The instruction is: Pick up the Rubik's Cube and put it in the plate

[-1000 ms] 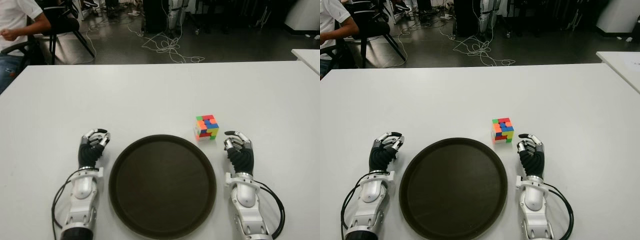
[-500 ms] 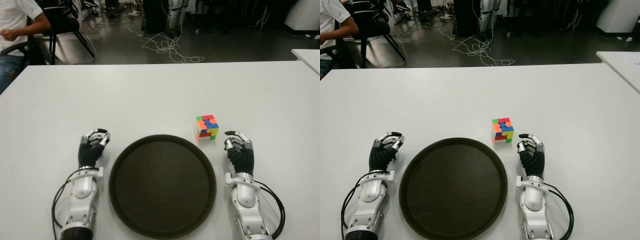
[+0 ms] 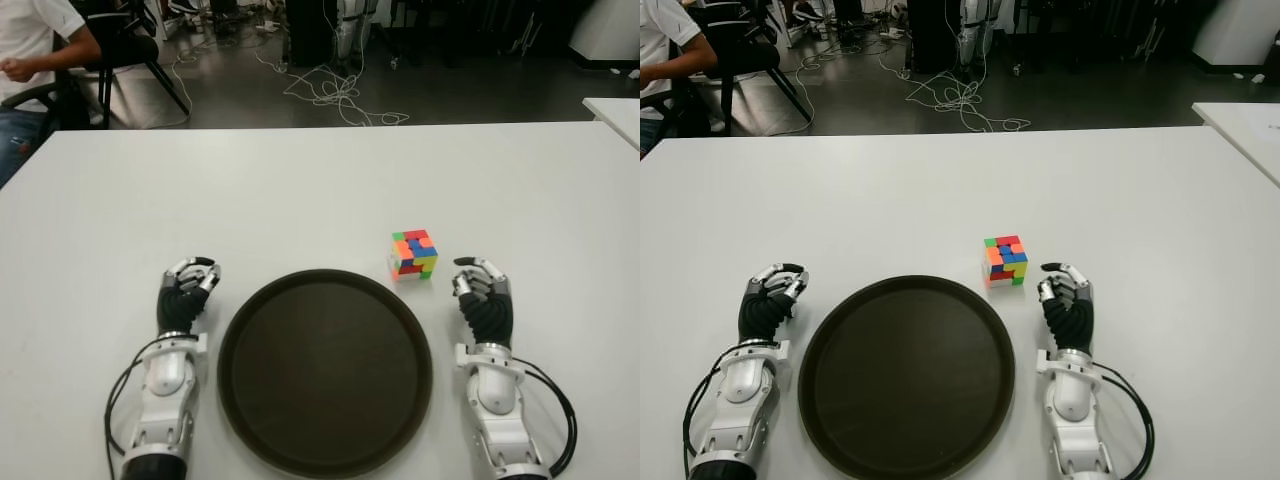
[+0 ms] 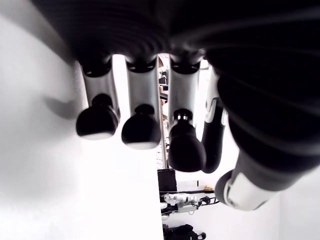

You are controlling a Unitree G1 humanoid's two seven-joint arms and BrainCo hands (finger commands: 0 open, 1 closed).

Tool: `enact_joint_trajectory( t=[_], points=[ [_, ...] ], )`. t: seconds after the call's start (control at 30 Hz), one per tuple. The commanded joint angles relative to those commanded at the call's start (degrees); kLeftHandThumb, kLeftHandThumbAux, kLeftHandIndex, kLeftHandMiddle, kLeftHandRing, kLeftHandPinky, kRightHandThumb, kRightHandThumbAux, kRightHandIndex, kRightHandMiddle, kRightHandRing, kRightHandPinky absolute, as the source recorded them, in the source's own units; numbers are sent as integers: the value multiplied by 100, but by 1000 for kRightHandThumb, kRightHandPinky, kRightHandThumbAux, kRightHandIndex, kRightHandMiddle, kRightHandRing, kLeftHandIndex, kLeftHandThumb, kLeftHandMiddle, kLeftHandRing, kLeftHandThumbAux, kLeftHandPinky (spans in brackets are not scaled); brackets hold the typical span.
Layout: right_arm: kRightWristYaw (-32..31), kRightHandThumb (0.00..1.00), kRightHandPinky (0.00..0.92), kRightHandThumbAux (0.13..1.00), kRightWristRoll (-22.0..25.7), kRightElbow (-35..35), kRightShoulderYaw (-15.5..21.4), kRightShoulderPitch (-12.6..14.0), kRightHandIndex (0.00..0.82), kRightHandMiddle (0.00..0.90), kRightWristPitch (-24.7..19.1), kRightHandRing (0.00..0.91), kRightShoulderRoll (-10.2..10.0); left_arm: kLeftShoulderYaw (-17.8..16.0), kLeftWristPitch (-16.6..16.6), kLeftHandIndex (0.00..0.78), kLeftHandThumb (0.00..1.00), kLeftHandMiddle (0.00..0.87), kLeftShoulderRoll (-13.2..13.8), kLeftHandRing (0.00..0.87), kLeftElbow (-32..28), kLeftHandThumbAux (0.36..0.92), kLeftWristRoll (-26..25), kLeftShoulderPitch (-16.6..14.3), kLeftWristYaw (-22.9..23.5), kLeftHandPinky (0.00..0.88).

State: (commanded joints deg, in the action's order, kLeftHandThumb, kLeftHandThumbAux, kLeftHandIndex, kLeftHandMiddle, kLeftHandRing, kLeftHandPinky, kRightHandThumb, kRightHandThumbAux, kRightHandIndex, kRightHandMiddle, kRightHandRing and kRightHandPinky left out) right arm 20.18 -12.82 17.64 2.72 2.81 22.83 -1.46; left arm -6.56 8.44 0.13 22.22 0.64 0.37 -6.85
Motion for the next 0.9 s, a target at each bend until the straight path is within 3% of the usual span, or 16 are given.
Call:
enact_joint_trajectory(
  t=[0.1, 0.13, 0.23, 0.33, 0.53, 0.67, 0.9],
  points=[
    [205, 680, 776, 731, -367, 79, -82, -36, 434, 750, 162, 781, 148, 14, 19, 443, 705, 810, 18, 832, 21, 707, 20, -4, 15, 816],
    [331, 678, 676, 732, -605, 105, -134, -64, 430, 670, 248, 706, 254, 16, 44, 443, 705, 810, 26, 831, 41, 707, 18, -9, 32, 813],
    [587, 222, 463, 743, -1048, 180, -246, -124, 372, 481, 448, 519, 465, 17, 79, 443, 705, 807, 27, 828, 63, 707, 9, -12, 59, 807],
    [678, 72, 332, 741, -1312, 196, -344, -199, 296, 350, 614, 380, 668, 10, 93, 442, 705, 806, 27, 826, 76, 707, -9, -14, 73, 806],
    [529, 7, 139, 724, -1426, 145, -451, -265, 142, 151, 837, 159, 986, 23, 180, 442, 706, 804, 41, 822, 135, 707, 9, -13, 100, 800],
    [329, 1, 41, 763, -1451, 224, -501, -332, 40, 41, 868, 43, 1234, 20, 213, 443, 705, 811, 22, 829, 156, 707, -27, -17, 120, 807],
    [314, 0, 3, 776, -1745, 214, -593, -393, 3, 3, 576, 3, 1420, 21, 240, 443, 705, 816, 7, 834, 170, 707, -29, -15, 116, 813]
  ],
)
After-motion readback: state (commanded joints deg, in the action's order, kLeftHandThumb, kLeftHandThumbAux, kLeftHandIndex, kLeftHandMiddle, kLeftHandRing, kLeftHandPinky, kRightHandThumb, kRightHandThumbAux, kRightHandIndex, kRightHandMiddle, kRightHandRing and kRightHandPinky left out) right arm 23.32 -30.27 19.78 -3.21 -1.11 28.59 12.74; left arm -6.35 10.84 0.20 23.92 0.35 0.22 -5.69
